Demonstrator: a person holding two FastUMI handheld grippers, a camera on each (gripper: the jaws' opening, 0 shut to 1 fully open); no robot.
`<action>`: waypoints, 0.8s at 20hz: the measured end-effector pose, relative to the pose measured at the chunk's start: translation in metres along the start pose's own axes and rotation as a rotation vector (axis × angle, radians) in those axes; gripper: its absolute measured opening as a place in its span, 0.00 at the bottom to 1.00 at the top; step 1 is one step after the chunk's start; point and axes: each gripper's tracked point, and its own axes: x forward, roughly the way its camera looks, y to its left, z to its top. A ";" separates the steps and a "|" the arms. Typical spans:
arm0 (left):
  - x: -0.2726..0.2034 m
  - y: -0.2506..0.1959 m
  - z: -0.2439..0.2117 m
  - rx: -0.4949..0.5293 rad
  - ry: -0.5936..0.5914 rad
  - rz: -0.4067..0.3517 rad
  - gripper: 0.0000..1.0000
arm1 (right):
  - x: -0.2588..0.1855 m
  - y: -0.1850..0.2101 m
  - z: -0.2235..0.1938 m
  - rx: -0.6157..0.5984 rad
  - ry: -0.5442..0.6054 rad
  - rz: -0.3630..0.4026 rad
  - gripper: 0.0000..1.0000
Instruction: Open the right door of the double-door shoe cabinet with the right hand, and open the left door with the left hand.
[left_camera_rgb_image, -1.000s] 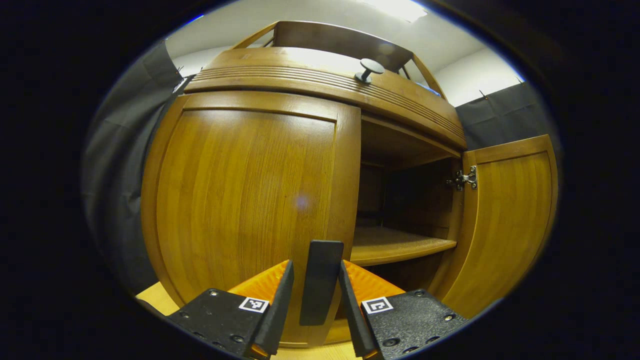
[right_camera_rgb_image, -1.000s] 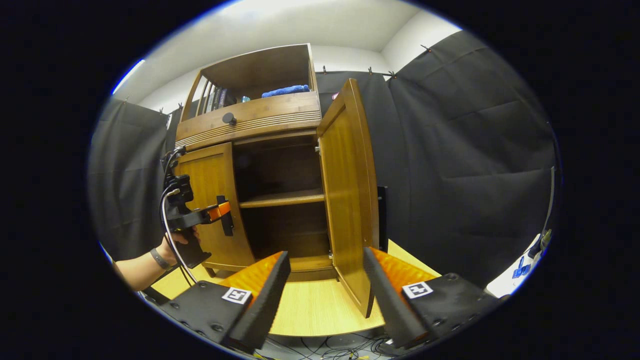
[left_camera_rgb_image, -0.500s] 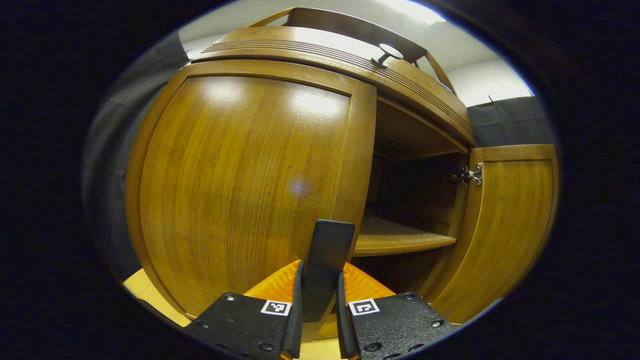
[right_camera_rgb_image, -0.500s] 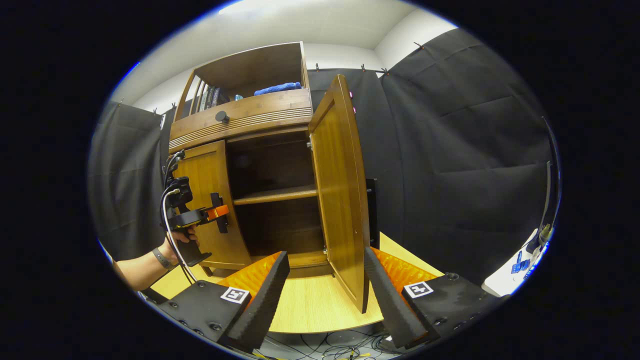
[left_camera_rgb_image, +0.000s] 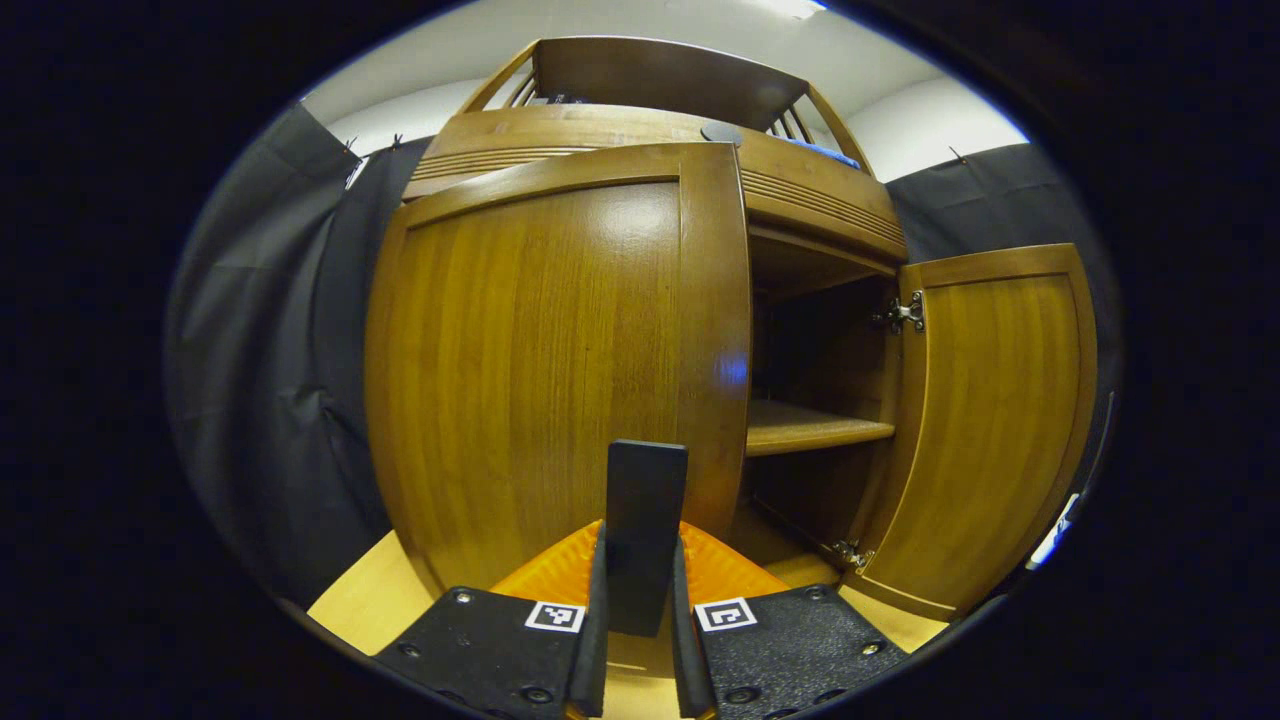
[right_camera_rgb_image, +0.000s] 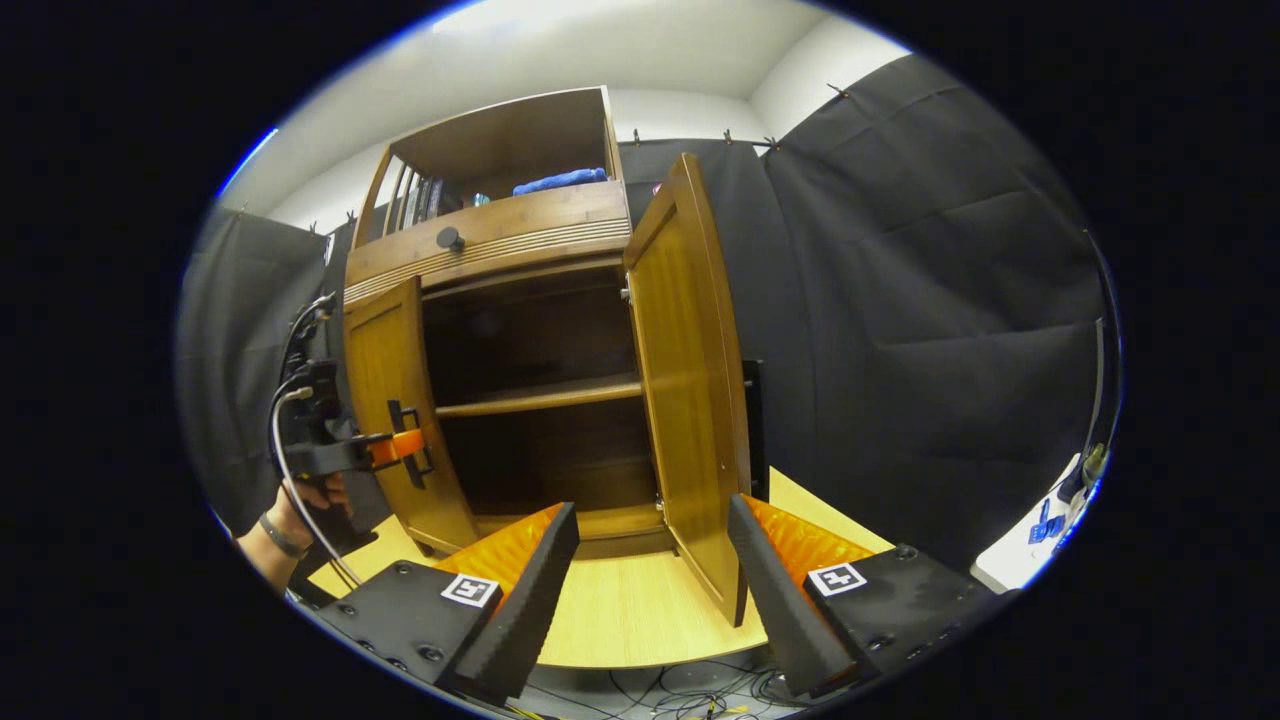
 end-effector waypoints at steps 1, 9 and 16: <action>-0.009 0.005 0.001 -0.014 0.004 0.001 0.27 | 0.002 0.001 0.001 0.002 -0.001 0.002 0.97; -0.071 0.046 0.001 -0.026 -0.004 0.084 0.26 | 0.006 0.012 0.004 -0.032 -0.001 0.038 0.90; -0.111 0.094 0.003 0.000 -0.056 0.150 0.25 | 0.019 0.032 0.002 -0.049 0.007 0.096 0.87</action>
